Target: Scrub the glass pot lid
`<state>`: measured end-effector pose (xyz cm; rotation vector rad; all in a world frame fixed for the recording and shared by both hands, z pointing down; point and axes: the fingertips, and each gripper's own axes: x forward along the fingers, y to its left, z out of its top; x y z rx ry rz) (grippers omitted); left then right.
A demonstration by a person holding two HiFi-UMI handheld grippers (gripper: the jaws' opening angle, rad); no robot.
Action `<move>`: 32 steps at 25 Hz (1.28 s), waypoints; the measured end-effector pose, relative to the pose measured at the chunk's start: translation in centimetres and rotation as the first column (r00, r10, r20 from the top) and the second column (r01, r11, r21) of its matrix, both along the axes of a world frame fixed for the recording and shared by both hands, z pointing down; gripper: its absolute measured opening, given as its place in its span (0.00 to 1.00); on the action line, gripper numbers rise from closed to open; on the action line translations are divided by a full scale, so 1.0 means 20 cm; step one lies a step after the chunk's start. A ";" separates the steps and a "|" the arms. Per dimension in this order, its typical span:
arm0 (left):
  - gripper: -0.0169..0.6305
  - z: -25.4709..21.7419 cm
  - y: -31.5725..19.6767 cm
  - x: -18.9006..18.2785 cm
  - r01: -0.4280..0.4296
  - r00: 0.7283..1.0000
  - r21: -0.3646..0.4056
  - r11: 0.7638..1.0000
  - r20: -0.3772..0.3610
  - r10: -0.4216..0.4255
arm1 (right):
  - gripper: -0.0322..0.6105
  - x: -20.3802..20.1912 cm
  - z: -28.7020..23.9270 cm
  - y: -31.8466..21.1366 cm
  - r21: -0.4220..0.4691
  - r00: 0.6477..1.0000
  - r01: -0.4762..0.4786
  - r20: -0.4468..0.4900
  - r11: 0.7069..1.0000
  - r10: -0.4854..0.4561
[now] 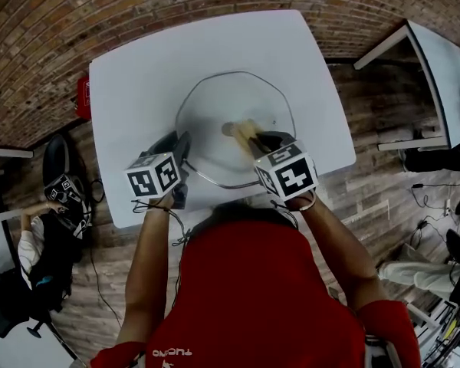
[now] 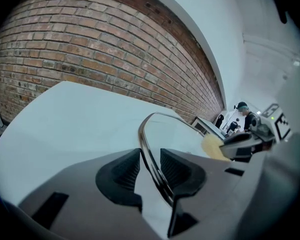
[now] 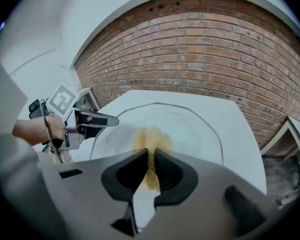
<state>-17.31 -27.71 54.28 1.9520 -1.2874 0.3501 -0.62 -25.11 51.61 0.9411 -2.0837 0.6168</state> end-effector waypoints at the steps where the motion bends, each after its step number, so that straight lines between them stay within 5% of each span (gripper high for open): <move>1: 0.23 -0.01 0.00 0.00 0.002 1.000 0.018 1.000 0.002 -0.002 | 0.13 -0.03 0.00 -0.06 0.009 1.000 -0.017 0.008 1.000 0.017; 14: 0.27 -0.29 -0.01 -0.16 0.072 0.993 0.212 0.975 0.073 -0.089 | 0.14 -0.17 0.13 -0.27 0.038 0.998 -0.009 -0.059 0.999 0.012; 15: 0.27 -0.33 -0.01 -0.16 0.069 0.993 0.233 0.970 0.080 -0.090 | 0.21 -0.18 0.12 -0.27 0.038 0.999 -0.003 -0.041 0.999 0.005; 20: 0.28 -0.65 -0.02 -0.09 0.014 0.991 0.416 0.909 0.118 -0.069 | 0.31 -0.15 -0.16 -0.25 0.148 0.996 0.008 0.090 0.989 -0.021; 23: 0.28 -0.94 -0.01 0.01 -0.045 0.991 0.569 0.821 0.127 -0.033 | 0.31 -0.15 -0.51 -0.25 0.363 0.977 0.037 0.183 0.931 -0.110; 27: 0.27 -1.28 0.03 0.19 -0.118 0.991 0.708 0.697 0.132 0.034 | 0.31 -0.14 -0.96 -0.22 0.615 0.937 0.018 0.265 0.788 -0.228; 29: 0.21 -1.39 0.03 0.26 -0.136 0.989 0.741 0.657 0.136 0.052 | 0.30 -0.13 -1.14 -0.21 0.690 0.915 -0.019 0.304 0.723 -0.266; 32: 0.12 -1.50 0.02 0.33 -0.146 0.988 0.763 0.630 0.144 0.055 | 0.17 -0.12 -1.28 -0.18 0.748 0.901 -0.047 0.318 0.662 -0.295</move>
